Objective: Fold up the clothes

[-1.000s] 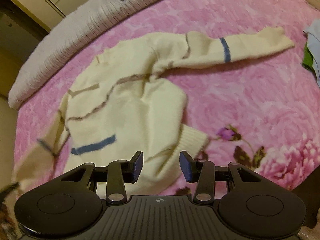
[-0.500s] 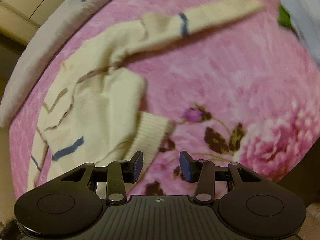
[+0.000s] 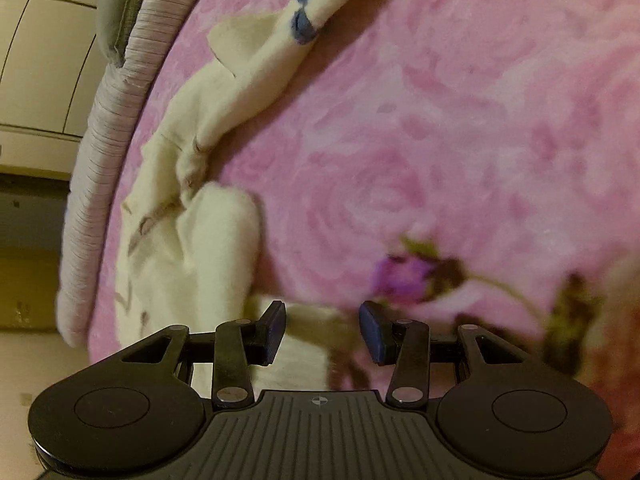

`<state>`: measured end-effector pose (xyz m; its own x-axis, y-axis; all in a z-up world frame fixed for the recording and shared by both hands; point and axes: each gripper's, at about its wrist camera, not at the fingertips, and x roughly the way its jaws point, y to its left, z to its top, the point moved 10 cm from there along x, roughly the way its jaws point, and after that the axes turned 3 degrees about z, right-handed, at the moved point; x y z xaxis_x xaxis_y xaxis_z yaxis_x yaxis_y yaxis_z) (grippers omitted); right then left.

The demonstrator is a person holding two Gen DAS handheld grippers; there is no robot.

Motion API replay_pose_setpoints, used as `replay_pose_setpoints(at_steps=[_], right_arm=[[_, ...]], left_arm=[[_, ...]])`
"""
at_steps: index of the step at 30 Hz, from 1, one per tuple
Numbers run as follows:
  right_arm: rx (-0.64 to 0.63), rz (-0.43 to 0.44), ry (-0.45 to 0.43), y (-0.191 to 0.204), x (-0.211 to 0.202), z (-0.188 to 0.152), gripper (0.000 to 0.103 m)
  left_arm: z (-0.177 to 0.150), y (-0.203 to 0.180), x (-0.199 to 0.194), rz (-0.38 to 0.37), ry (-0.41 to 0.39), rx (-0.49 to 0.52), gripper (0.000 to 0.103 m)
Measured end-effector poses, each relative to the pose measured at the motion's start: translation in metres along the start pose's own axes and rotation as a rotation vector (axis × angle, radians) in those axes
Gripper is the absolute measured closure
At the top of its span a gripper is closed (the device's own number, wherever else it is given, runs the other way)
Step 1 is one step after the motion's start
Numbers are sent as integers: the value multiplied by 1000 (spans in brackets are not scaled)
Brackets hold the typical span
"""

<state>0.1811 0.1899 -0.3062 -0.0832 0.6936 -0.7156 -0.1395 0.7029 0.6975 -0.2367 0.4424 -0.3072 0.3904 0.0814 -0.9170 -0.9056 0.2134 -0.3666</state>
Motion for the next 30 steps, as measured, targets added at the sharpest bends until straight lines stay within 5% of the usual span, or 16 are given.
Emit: replay_pose_setpoints(at_steps=[2, 3, 4, 8, 13, 16, 18, 22, 26, 30], right_arm=[[-42, -3, 38, 8, 5, -3, 65], [-62, -1, 49, 13, 3, -4, 84], [-82, 0, 61, 18, 1, -5, 88], [-119, 18, 50, 37, -30, -3, 92], [-71, 27, 27, 39, -126, -9, 93], [39, -47, 94, 4, -145, -35, 92], [65, -131, 184, -25, -130, -55, 90], [-108, -390, 250, -53, -109, -70, 86], [-387, -413, 175, -17, -109, -59, 84], [-340, -311, 127, -5, -100, -50, 77]], left_arm=[[3, -10, 4, 0, -5, 25, 69], [5, -15, 6, 1, -7, 38, 91], [6, -20, 8, 1, -9, 50, 98], [9, -29, -47, -113, -53, 29, 98], [-4, -21, -132, -214, -99, 0, 98], [-36, 11, -130, -116, -32, -48, 98], [-54, 25, -98, 40, 34, -1, 97], [-75, 37, -54, 296, 135, 152, 98], [-54, 8, -69, 257, 12, 220, 92], [-34, -16, -51, 239, -6, 278, 84]])
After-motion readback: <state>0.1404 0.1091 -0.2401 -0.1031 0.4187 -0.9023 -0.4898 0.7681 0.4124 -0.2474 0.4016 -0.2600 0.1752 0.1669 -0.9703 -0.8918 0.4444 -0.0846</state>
